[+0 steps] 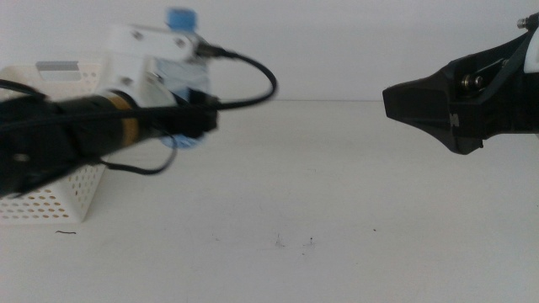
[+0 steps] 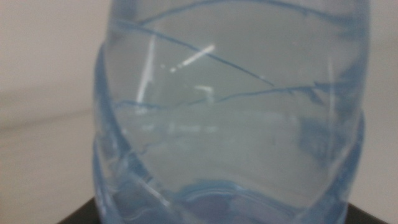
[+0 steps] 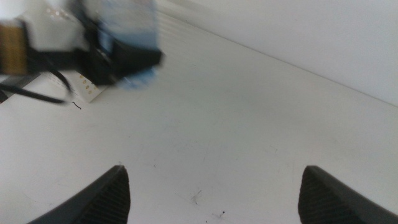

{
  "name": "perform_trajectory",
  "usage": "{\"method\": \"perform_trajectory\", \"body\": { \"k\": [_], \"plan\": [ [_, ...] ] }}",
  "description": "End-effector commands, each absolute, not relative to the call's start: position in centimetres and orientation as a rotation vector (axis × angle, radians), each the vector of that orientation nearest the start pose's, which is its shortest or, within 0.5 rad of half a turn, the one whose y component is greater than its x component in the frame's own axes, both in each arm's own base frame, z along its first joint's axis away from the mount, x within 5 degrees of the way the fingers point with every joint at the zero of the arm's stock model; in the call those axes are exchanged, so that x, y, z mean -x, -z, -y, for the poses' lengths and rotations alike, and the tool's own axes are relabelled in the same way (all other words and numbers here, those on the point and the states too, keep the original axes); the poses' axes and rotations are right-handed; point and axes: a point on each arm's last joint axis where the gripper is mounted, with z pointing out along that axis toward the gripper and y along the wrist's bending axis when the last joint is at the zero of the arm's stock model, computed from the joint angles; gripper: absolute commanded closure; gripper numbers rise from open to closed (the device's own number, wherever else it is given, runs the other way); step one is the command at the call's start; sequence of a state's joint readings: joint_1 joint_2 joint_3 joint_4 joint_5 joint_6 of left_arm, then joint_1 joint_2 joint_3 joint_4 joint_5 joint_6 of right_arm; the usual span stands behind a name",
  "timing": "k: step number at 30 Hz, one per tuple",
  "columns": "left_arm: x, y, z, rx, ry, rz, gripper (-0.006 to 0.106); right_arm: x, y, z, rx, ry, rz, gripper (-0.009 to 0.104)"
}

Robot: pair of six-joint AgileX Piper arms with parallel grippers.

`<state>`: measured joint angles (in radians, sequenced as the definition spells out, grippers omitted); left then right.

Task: Use arms to grab the bottles and put them into the dustbin to the left of the table.

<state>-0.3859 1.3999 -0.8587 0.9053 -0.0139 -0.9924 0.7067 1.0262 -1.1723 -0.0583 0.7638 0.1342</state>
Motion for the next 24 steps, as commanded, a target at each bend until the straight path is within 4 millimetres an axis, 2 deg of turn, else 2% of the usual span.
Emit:
{"method": "perform_trajectory", "body": {
  "k": [1,3,7,11,16,20,21,24],
  "plan": [
    [-27.5,-30.6,10.7,-0.239,0.292,-1.950,0.102,-15.7,-42.2,-12.9,0.618,-0.437,-2.018,0.008],
    [-27.6,-32.1,9.4,-0.126,0.321,-1.914,0.102,-15.7,-42.2,-12.9,0.618,-0.437,-2.018,0.008],
    [-28.2,-34.5,5.8,-0.047,0.161,-1.903,0.102,-15.6,-42.2,-13.0,0.614,-0.453,-2.022,0.008],
    [-28.7,-35.8,3.8,-0.127,0.000,-2.069,0.102,-15.6,-42.2,-13.0,0.614,-0.453,-2.022,0.008],
    [-30.5,-37.6,-0.1,-0.178,-0.052,-2.270,0.102,-15.7,-42.3,-13.0,0.612,-0.453,-2.010,0.008],
    [-33.0,-37.3,-3.8,-0.166,-0.018,-2.442,0.102,-15.7,-42.3,-13.0,0.610,-0.457,-2.001,0.008],
    [-36.0,-35.6,-6.7,-0.136,0.023,-2.550,0.102,-15.7,-42.3,-13.0,0.610,-0.457,-2.001,0.008],
    [-37.7,-33.4,-8.8,-0.073,0.060,-2.622,0.102,-15.7,-42.3,-13.0,0.610,-0.457,-2.001,0.008]
  ]
}}
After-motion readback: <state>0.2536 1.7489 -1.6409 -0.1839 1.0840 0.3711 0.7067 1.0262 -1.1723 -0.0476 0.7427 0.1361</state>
